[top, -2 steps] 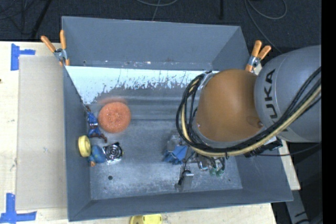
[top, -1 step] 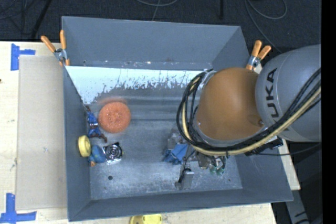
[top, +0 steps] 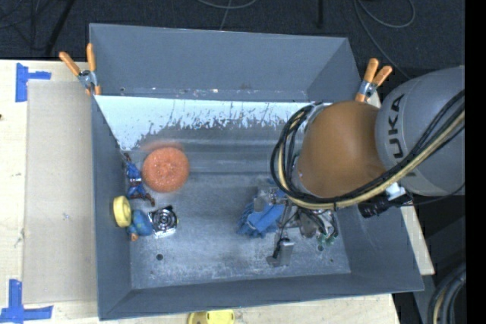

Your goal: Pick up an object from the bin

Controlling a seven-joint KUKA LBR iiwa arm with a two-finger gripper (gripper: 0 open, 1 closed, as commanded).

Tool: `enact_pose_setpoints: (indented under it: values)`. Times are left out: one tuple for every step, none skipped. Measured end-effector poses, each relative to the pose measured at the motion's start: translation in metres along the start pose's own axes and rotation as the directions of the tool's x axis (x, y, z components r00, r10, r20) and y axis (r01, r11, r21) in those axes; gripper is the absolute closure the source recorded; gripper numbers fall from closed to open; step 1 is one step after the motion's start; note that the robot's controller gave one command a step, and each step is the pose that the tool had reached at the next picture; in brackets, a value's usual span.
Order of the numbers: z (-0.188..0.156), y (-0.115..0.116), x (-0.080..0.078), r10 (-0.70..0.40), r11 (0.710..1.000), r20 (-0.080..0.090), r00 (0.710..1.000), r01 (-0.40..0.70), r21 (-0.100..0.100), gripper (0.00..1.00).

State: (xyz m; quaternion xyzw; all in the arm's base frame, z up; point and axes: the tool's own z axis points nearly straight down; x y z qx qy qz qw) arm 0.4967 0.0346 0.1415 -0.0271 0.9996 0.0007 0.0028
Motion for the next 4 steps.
enact_pose_setpoints:
  values:
    - [0.029, -0.026, -0.017, -0.007, 1.000, -0.011, 1.000, 0.007, 0.004, 0.00]
    - [0.064, -0.022, -0.024, 0.016, 1.000, -0.003, 1.000, -0.016, 0.000, 1.00]
    - [0.064, -0.022, -0.024, 0.016, 1.000, -0.003, 1.000, -0.016, 0.000, 1.00]
    - [-0.136, -0.037, -0.004, -0.032, 1.000, -0.010, 0.999, 0.032, 0.000, 1.00]
